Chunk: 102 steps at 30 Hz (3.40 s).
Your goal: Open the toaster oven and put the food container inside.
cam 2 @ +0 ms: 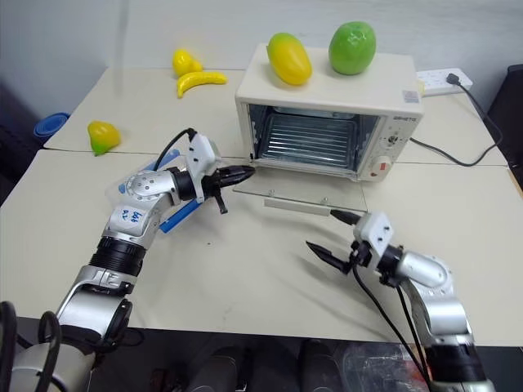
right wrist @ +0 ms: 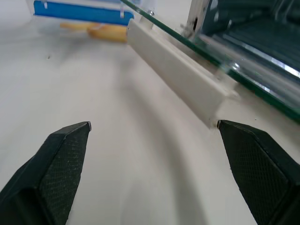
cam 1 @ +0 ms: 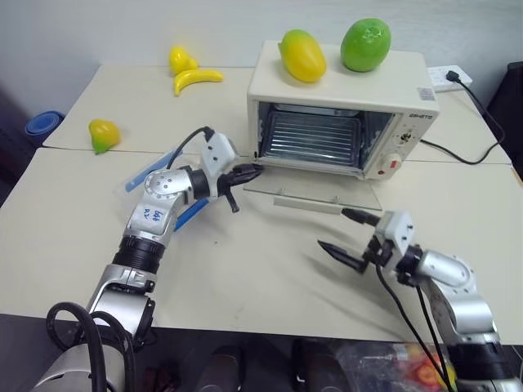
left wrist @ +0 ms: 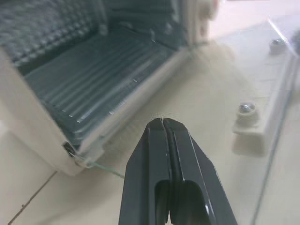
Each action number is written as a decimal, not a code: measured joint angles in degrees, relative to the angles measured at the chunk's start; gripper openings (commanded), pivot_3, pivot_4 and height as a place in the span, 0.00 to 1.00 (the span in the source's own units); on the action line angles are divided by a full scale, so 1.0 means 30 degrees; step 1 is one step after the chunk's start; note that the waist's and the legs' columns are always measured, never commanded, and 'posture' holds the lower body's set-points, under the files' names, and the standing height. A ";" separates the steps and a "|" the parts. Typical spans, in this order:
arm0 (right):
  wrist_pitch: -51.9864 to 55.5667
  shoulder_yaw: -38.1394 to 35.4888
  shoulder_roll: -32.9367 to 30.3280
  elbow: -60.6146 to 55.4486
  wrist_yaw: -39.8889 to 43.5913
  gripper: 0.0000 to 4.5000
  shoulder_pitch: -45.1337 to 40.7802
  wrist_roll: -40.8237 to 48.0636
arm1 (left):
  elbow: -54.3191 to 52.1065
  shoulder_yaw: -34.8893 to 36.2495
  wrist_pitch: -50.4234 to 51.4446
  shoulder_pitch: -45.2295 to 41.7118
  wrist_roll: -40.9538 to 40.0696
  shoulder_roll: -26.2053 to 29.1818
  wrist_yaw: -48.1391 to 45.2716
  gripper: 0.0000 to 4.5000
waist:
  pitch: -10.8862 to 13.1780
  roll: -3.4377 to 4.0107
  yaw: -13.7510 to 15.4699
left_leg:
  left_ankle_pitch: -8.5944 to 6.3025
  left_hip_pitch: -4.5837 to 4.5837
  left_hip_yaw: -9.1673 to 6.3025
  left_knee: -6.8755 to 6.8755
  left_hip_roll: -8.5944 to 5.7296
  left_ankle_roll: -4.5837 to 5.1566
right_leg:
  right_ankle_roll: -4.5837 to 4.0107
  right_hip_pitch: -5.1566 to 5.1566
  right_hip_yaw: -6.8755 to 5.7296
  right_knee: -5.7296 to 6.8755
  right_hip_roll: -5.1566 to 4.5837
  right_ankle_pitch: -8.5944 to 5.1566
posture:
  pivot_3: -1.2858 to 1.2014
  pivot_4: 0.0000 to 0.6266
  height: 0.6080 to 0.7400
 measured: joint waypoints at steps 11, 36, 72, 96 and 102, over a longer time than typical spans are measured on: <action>-0.0232 -0.3077 -0.0255 -0.1777 -0.0474 1.00 0.3127 0.1437 | -0.2450 -0.0765 0.0425 0.2926 0.1903 -0.0766 0.1213 0.01 | 0.0003 -0.0005 -0.0119 | -0.0007 0.0083 0.0056 0.0042 0.0022 0.0019 | 0.0035 0.0032 0.0112 -0.0009 0.0034 0.0020 | 0.52 0.24 1.00; -0.1924 0.0782 0.1306 0.0579 0.3528 1.00 -0.4465 0.3332 | -1.6925 1.9236 1.1260 2.1523 -1.2269 -0.0180 0.9612 0.95 | -0.0007 -0.0020 -0.0160 | -0.0058 0.0069 -0.0008 0.0041 0.0011 0.0063 | -0.0008 0.0047 0.0236 -0.0057 -0.0158 0.0000 | 0.52 0.24 1.00; -0.2041 0.0540 0.0244 -0.2658 0.1200 1.00 -0.1524 0.2444 | -0.5191 1.3542 2.4406 0.5220 -1.7176 0.5837 2.2580 0.07 | -0.0092 -0.0168 -0.0400 | -0.0070 0.0042 0.0020 0.0030 -0.0063 -0.0016 | -0.0003 -0.0263 0.0557 0.0124 0.0046 0.0003 | 0.52 0.24 1.00; -0.4110 -0.1896 0.0208 -0.3053 0.0021 1.00 0.4474 0.1541 | -0.3322 0.5569 2.4736 -0.4481 -1.1615 -0.1951 1.6404 0.07 | -0.0103 -0.0299 -0.0293 | -0.0063 0.0075 0.0028 0.0078 -0.0146 0.0007 | 0.0076 -0.0289 0.0571 0.0197 0.0089 0.0046 | 0.52 0.24 1.00; -0.4162 -0.1848 0.0569 -0.4029 -0.1021 1.00 0.4894 0.1170 | -0.1659 0.5574 2.2910 -0.4777 -0.9566 -0.2573 1.6096 0.22 | -0.0099 -0.0305 -0.0206 | -0.0065 0.0054 0.0025 0.0064 -0.0149 0.0006 | 0.0077 -0.0301 0.0566 0.0215 0.0085 0.0046 | 0.52 0.24 1.00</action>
